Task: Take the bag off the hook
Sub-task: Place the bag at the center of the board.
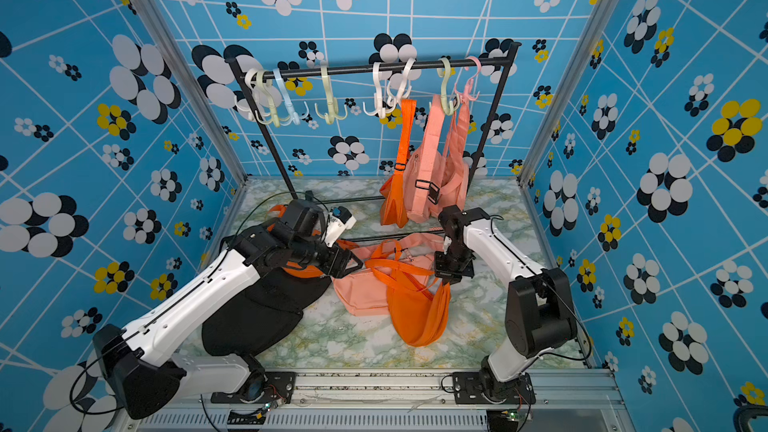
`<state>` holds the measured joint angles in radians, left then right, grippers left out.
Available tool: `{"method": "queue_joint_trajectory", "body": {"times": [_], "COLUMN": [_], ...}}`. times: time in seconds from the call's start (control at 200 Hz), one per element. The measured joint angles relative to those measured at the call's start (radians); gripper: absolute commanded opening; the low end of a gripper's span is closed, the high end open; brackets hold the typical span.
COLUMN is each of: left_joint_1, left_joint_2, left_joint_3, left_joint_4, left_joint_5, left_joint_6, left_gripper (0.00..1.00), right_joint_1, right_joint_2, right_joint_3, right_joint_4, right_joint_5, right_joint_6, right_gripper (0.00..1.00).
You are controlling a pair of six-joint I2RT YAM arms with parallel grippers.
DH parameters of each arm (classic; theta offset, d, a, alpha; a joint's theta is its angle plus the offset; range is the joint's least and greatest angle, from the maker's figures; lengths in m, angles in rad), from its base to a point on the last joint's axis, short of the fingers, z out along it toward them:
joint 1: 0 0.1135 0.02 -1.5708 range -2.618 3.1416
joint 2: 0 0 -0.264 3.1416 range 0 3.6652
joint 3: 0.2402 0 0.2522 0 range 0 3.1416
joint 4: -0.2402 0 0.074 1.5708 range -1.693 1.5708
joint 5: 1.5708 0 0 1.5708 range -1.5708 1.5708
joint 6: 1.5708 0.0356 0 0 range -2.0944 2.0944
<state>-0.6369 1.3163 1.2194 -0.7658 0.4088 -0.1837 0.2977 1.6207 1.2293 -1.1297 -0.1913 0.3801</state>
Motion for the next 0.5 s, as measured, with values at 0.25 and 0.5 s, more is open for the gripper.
{"method": "queue_joint_trajectory", "body": {"times": [0.25, 0.5], "left_joint_1": [-0.011, 0.040], "left_joint_2": [0.017, 0.102], "left_joint_3": [-0.069, -0.100], "left_joint_4": [0.031, 0.120], "left_joint_5": [0.011, 0.021], "left_joint_6": [-0.045, -0.088], "left_gripper": [0.82, 0.97], "right_joint_1": [-0.068, -0.053], "right_joint_2": [0.000, -0.079], "right_joint_3": [-0.159, -0.105], "right_joint_4": [0.313, 0.426], "right_joint_5": [-0.081, -0.156], "right_joint_6": [0.193, 0.161], "right_gripper": [0.00, 0.00]}}
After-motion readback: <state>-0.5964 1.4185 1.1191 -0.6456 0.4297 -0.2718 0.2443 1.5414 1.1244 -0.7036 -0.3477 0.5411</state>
